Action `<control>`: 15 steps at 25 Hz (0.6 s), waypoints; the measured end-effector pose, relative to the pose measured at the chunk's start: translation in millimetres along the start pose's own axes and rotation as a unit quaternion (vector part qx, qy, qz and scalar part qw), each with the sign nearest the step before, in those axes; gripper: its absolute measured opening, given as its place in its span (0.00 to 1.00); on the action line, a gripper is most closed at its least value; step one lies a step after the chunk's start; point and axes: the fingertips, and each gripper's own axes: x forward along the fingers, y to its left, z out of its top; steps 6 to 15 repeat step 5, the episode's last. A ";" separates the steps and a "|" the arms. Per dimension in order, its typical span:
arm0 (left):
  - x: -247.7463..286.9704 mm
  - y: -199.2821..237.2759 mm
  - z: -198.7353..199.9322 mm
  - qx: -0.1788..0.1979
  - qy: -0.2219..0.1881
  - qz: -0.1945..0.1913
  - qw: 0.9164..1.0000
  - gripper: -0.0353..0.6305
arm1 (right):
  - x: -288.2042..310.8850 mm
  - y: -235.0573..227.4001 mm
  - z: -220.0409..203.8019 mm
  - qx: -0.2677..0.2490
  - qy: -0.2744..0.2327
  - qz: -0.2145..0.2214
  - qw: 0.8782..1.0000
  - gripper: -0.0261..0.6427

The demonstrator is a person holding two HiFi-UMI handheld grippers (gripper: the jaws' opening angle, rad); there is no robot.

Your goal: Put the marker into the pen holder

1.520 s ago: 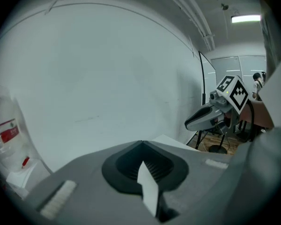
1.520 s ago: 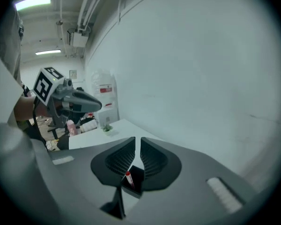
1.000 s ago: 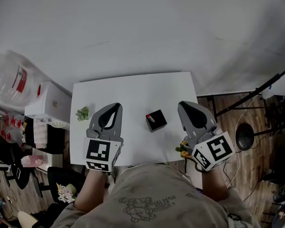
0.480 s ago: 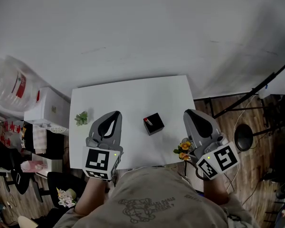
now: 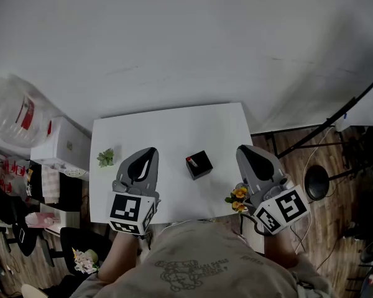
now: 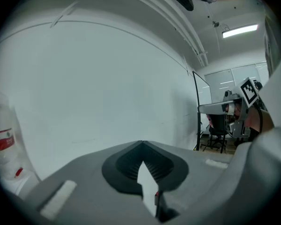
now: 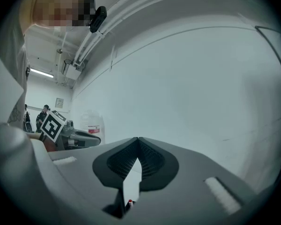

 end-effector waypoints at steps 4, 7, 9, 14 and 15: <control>1.2 -2.9 2.8 0.005 -0.005 -0.002 1.000 0.05 | -1.8 -2.3 -1.8 0.002 0.002 -0.002 1.000 0.08; 1.5 -3.7 3.2 0.006 -0.006 -0.003 1.000 0.05 | -2.1 -3.0 -3.0 0.002 0.003 -0.003 1.000 0.08; 1.5 -3.7 3.2 0.006 -0.006 -0.003 1.000 0.05 | -2.1 -3.0 -3.0 0.002 0.003 -0.003 1.000 0.08; 1.5 -3.7 3.2 0.006 -0.006 -0.003 1.000 0.05 | -2.1 -3.0 -3.0 0.002 0.003 -0.003 1.000 0.08; 1.5 -3.7 3.2 0.006 -0.006 -0.003 1.000 0.05 | -2.1 -3.0 -3.0 0.002 0.003 -0.003 1.000 0.08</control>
